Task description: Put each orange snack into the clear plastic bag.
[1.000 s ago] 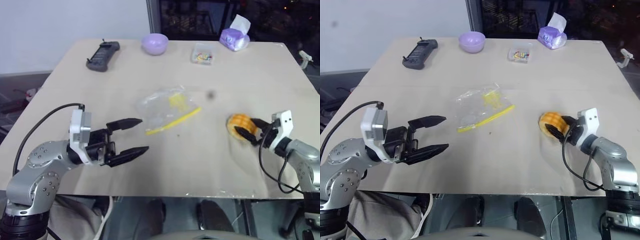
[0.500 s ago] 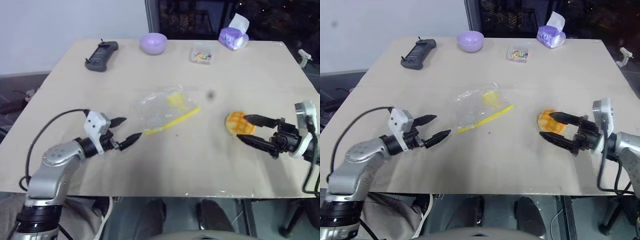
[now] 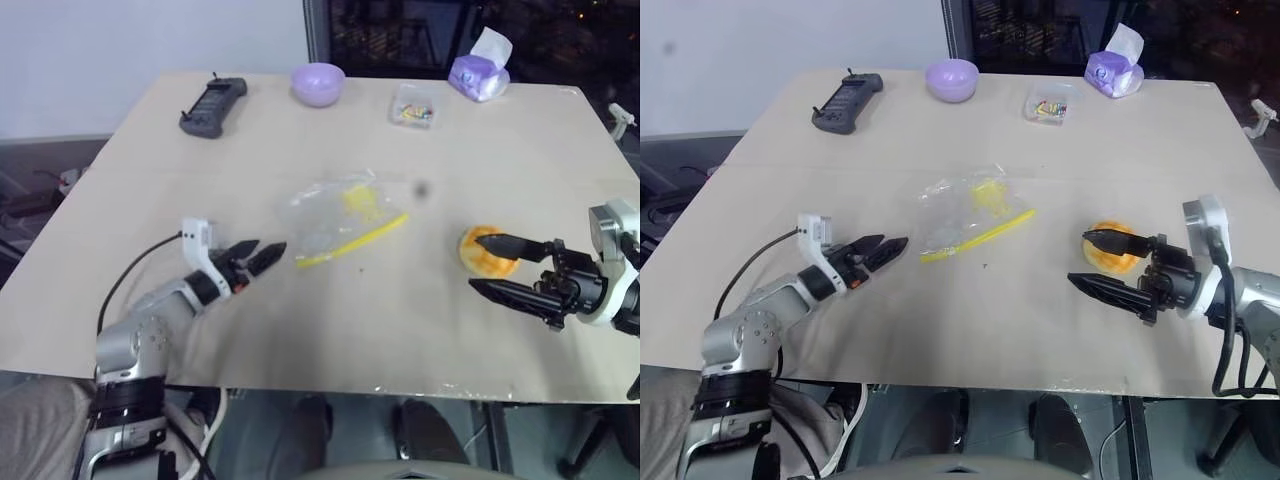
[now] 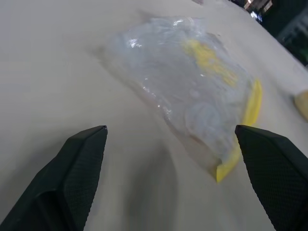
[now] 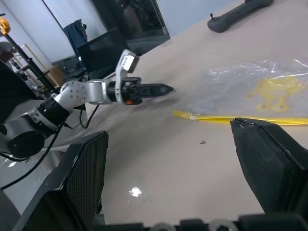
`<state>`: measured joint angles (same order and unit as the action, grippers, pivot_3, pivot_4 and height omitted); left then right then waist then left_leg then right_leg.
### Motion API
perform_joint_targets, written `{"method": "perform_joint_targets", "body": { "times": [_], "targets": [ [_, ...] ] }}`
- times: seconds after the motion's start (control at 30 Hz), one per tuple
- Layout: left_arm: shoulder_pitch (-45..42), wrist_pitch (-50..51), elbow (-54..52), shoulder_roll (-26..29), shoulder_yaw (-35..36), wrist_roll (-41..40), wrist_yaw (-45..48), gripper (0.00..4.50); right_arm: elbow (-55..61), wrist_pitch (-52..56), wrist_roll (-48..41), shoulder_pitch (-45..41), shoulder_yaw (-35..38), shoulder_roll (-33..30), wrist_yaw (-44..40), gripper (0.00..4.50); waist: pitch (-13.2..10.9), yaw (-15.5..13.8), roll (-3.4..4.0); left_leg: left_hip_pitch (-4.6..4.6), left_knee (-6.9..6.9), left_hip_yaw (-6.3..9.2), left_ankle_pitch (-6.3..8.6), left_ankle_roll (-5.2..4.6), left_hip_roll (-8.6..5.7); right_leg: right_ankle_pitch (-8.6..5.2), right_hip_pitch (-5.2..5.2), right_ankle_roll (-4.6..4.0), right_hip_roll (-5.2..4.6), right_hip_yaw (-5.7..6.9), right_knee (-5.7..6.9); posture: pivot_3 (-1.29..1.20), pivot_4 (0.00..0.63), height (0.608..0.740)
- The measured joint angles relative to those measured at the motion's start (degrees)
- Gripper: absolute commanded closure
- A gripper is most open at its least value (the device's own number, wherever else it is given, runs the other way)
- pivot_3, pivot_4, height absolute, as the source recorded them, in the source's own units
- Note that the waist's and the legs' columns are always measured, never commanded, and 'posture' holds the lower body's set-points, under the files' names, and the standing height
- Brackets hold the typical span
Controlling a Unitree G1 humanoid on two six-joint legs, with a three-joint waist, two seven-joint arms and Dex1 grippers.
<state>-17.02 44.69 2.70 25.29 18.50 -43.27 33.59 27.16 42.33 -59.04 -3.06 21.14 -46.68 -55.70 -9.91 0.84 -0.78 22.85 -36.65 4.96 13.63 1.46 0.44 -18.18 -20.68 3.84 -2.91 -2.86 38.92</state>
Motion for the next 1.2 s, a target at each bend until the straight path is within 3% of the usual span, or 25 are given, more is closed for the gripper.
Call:
{"method": "perform_joint_targets", "body": {
  "times": [0.33,0.6,0.73,0.97,1.2],
  "targets": [
    [-10.62,14.33,8.36,-4.80,2.27,-5.87,-6.15,0.00,2.22,-0.03,-0.09,1.59,0.06,0.01,1.35,0.11,0.04,-0.39,0.02,0.02,-0.23,0.18,0.00,0.00,-0.10,0.00,0.21,0.02,-0.07,0.20,0.02,0.00,0.150,0.740],
    [-17.73,16.89,17.69,-7.70,5.01,-6.82,-9.05,0.00,3.84,-0.07,-0.51,2.27,0.05,0.29,3.57,0.11,0.07,-0.41,0.04,-0.14,-0.41,0.37,0.00,0.00,-0.15,0.01,0.53,0.05,-0.09,0.39,0.00,0.00,0.150,0.740],
    [-19.08,16.74,21.13,-8.68,5.60,-6.46,-8.69,1.27,4.20,-0.07,-0.78,2.47,0.05,0.32,4.07,0.00,0.06,-0.38,0.04,-0.14,-0.42,0.41,0.00,0.00,-0.19,0.01,0.56,0.05,-0.13,0.41,-0.03,0.00,0.150,0.740],
    [-20.16,17.55,22.61,-10.09,4.98,-5.81,-7.78,4.46,4.22,-0.07,-1.22,2.41,0.05,0.30,4.88,0.00,0.11,-0.56,0.13,-0.14,-0.42,0.50,0.00,0.00,-0.23,0.01,0.61,0.06,-0.17,0.50,-0.04,0.00,0.150,0.740],
    [-19.77,19.06,21.10,-10.69,6.52,-6.69,-9.11,4.46,4.23,-0.12,-0.43,1.98,-0.05,0.27,6.13,0.00,0.18,-0.21,0.24,-0.26,-0.43,0.54,0.00,0.01,-0.25,0.03,0.76,0.10,-0.17,0.53,-0.06,0.00,0.150,0.740]
  ]
}}
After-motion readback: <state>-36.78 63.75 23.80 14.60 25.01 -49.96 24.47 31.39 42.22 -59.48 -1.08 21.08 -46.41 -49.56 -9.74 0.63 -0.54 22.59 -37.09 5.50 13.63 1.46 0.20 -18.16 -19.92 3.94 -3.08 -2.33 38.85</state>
